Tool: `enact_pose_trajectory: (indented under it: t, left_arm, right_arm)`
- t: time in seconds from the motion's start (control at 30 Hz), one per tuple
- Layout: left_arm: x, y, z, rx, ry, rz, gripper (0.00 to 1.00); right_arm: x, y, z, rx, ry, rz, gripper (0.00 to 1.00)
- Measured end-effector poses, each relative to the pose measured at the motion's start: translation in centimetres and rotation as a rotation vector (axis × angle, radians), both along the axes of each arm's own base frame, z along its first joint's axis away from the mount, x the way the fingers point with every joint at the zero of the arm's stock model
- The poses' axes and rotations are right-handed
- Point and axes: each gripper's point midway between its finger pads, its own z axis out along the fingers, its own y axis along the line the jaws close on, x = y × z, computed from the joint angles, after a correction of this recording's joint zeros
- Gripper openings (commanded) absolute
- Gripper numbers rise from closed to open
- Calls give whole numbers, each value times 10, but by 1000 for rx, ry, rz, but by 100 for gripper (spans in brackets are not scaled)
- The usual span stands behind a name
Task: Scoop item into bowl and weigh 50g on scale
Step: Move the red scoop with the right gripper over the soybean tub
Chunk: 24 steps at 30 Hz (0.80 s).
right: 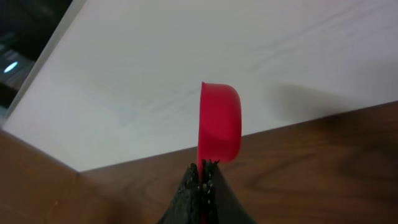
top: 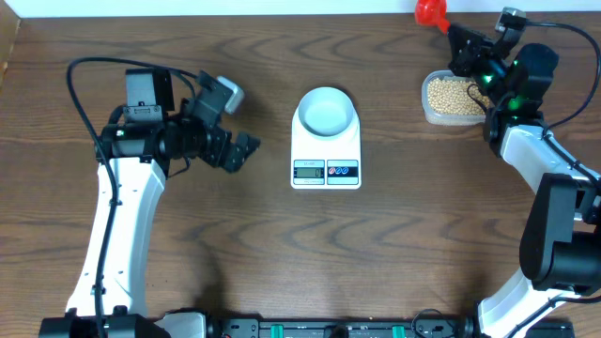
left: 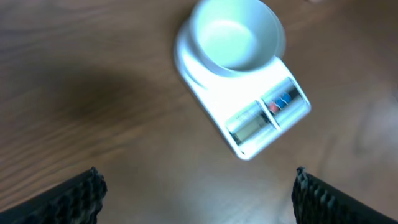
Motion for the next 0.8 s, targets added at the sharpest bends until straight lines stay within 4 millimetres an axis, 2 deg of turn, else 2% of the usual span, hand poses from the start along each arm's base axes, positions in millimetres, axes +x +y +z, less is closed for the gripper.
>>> enact_pose_trajectory:
  t: [0.13,0.23,0.5,0.8]
  left_arm:
    - [-22,-6,-7,15,32,-113,98]
    - [-29,-8,-8,30,18,-186,98]
    - [-31,-9,-8,65,-37,-269,98]
    - [-30,-4,-11,100,-36,-263,98]
  right_arm:
    - [-6,10,0,16,9,70,1]
    - [-16,20,1,64,31,167,1]
    - [-40,15,5,129,56,339,1]
    - [-49,26,6,99,30,412,1]
